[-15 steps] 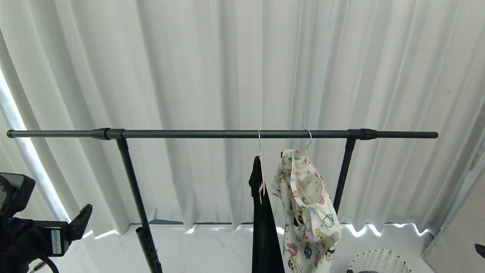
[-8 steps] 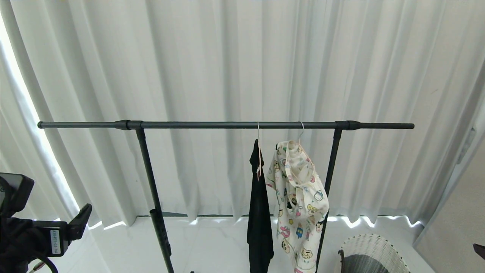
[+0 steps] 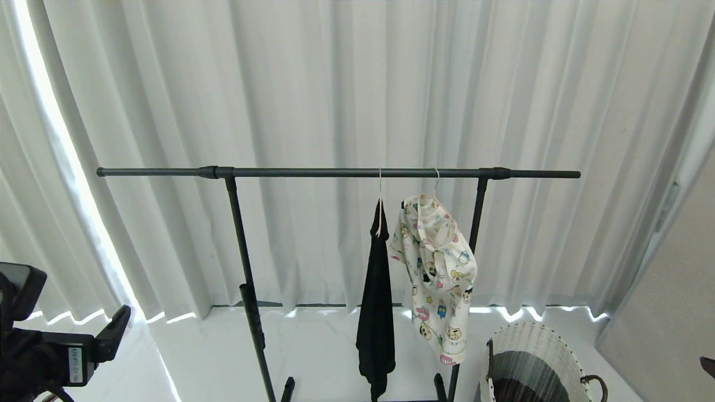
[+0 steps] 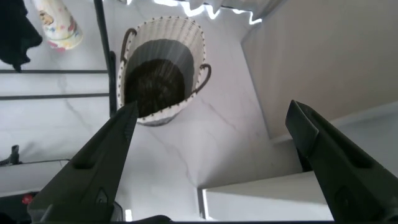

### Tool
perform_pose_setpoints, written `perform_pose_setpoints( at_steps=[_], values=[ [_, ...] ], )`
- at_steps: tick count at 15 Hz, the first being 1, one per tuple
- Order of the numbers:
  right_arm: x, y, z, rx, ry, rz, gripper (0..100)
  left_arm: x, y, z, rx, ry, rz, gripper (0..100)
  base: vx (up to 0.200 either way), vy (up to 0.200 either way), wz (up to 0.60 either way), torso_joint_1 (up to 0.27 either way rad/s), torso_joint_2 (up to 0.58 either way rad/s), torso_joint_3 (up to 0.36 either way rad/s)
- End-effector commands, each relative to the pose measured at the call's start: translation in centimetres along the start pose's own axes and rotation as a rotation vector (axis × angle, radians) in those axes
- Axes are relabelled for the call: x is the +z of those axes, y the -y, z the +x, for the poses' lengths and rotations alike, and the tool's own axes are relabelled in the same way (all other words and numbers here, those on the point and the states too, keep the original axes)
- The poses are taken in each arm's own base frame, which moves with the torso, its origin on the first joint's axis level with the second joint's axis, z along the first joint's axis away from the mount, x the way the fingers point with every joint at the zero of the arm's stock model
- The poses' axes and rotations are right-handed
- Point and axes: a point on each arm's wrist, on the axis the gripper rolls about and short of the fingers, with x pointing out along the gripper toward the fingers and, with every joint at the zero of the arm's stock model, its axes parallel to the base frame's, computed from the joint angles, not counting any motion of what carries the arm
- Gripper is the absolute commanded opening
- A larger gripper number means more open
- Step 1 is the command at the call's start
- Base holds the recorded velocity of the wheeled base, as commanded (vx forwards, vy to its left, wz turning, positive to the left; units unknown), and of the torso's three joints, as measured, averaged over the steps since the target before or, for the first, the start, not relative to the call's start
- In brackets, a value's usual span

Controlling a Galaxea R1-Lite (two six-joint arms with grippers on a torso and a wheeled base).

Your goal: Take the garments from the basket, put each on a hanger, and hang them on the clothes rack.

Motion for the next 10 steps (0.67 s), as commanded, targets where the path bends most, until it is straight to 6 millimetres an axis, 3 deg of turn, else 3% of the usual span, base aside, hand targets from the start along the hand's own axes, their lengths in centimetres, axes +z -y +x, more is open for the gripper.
perform_pose_setpoints(
  at_steps=[1,10],
  values=[
    [0.21,-0.05,0.15,0.000,0.010,0.001,100,-0.53,-0.14,-0.76,0.005,0.016,0.002,100,0.000,0.000,0.00,0.000,0.00,0.000],
    [0.42,0.12,-0.20,-0.005,0.056,-0.010,100,-0.58,-0.65,-1.74,0.033,0.059,-0.021,100,0.000,0.000,0.00,-0.006,0.01,0.006]
  ],
)
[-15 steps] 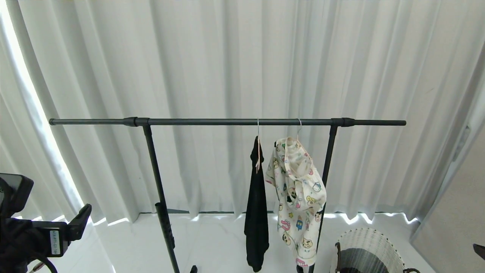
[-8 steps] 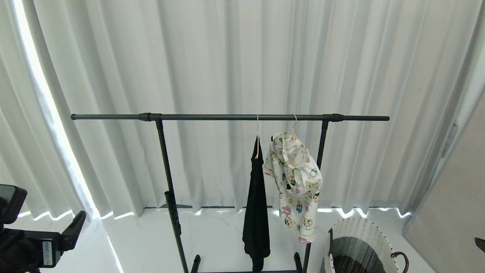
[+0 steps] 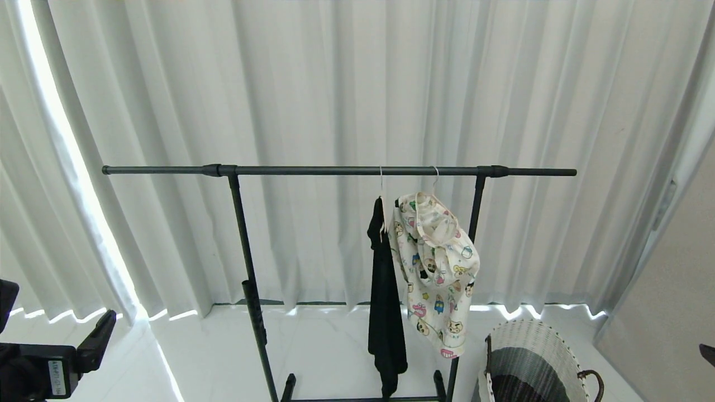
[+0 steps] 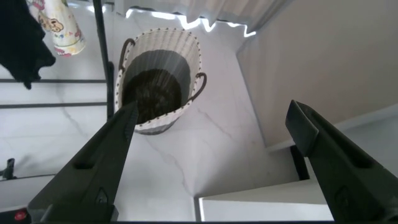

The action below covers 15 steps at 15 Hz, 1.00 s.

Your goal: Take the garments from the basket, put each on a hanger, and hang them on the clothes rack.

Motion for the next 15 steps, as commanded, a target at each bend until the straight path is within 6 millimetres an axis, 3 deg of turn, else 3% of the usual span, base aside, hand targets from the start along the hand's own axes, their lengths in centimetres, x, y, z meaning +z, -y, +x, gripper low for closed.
perform_pose_setpoints(
  at_steps=[1,5,8,12,15],
  values=[
    [-0.4,0.1,-0.3,-0.001,0.011,0.003,100,-0.6,-0.4,-1.0,0.031,0.021,-0.015,100,0.000,0.000,0.00,-0.129,0.30,0.144],
    [-2.2,0.2,-1.0,-0.007,0.023,0.011,100,-3.3,-0.5,-3.3,0.060,0.058,-0.024,100,0.000,0.000,0.00,-0.227,0.50,0.263],
    [-5.0,0.4,-1.9,-0.012,0.059,-0.002,100,-5.1,-0.7,-5.6,0.073,0.094,-0.029,100,0.000,0.000,0.00,-0.250,0.55,0.299],
    [-7.8,0.6,-3.0,-0.018,0.138,0.024,100,-9.5,-0.5,-9.1,0.094,0.149,-0.038,100,0.000,0.000,0.00,-0.239,0.53,0.292],
    [-9.7,0.7,-3.5,-0.026,0.195,0.035,100,-9.7,-0.9,-10.1,0.166,0.163,-0.043,100,0.000,0.000,0.00,-0.224,0.51,0.286]
  ],
)
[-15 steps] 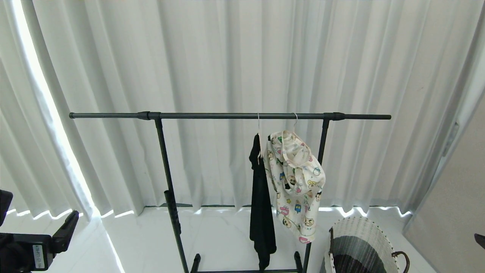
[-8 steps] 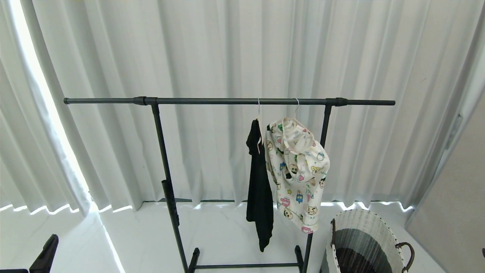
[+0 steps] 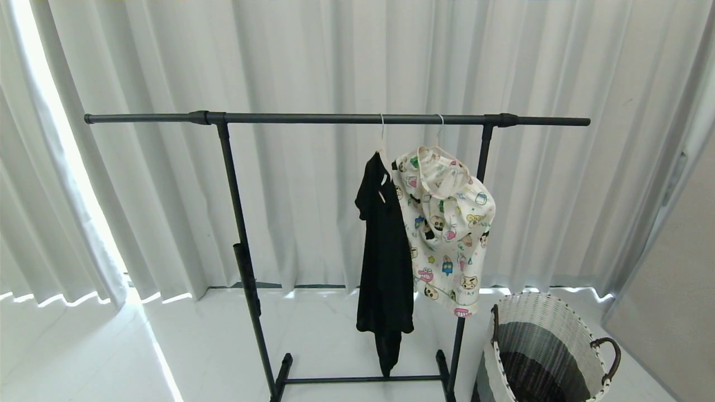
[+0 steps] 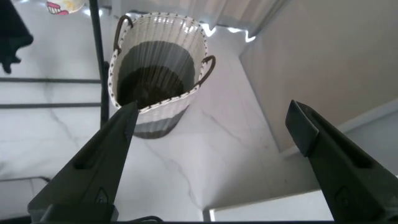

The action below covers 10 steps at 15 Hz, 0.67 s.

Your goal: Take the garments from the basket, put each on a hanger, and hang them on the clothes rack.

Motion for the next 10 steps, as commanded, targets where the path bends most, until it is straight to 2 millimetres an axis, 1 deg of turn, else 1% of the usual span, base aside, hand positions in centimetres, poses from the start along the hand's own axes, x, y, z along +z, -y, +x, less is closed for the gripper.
perform_pose_setpoints(
  at_steps=[1,6,8,10],
  values=[
    [-2.2,0.2,-1.1,-0.012,0.097,0.016,100,-0.6,-0.5,-1.4,0.076,0.118,-0.055,100,0.000,0.000,0.00,-0.207,0.49,0.281],
    [-5.6,0.2,-1.9,-0.086,0.213,0.015,100,-0.6,-0.5,-1.4,0.076,0.119,-0.064,100,0.000,0.000,0.00,-0.199,0.49,0.287],
    [-5.9,0.2,-1.8,-0.122,0.206,0.027,100,-0.6,-0.4,-1.4,0.075,0.118,-0.064,100,0.000,0.000,0.00,-0.181,0.47,0.293],
    [-6.4,0.0,-1.3,-0.121,0.189,0.041,100,-0.6,-0.4,-1.4,0.074,0.118,-0.059,100,0.000,0.000,0.00,-0.168,0.46,0.288]
  ],
)
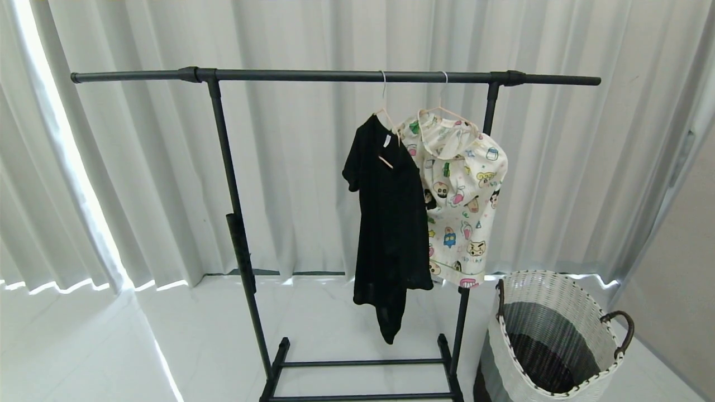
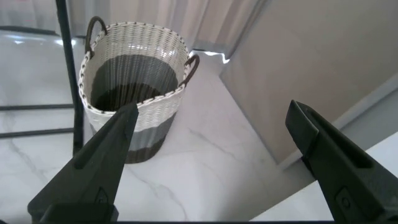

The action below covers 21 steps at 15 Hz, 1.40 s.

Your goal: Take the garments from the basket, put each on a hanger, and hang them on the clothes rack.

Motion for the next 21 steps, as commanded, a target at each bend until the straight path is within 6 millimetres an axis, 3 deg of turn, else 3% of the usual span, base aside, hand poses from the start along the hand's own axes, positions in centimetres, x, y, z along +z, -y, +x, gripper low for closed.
perform_pose_setpoints(
  at_steps=[1,5,8,10,14,21],
  values=[
    [-0.7,-0.3,0.3,-0.006,0.012,0.020,100,0.0,0.0,0.0,0.000,-0.001,0.001,100,0.000,0.000,0.00,-0.159,0.46,0.286],
    [-0.7,-0.3,0.4,-0.008,0.023,0.033,100,-0.1,0.0,0.0,0.000,-0.001,-0.019,100,0.000,0.000,0.00,-0.140,0.45,0.301],
    [-0.7,-0.3,0.4,-0.001,0.024,0.053,100,-0.3,0.3,0.1,-0.029,0.009,-0.184,100,0.000,0.000,0.00,0.004,0.05,0.002],
    [-0.6,-0.8,0.6,0.169,0.076,0.114,100,-0.3,0.8,0.1,-0.242,0.050,-0.273,100,0.000,0.000,0.00,-0.052,0.09,0.072],
    [-0.9,-1.6,1.3,0.316,0.209,0.218,100,-0.5,1.3,0.1,-0.411,0.058,-0.313,100,0.000,0.000,0.00,-0.023,0.05,0.038],
    [-0.9,-1.7,1.3,0.227,0.199,0.157,100,-0.5,1.3,0.1,-0.407,0.052,-0.349,100,0.000,0.000,0.00,0.000,0.00,0.000]
  ],
)
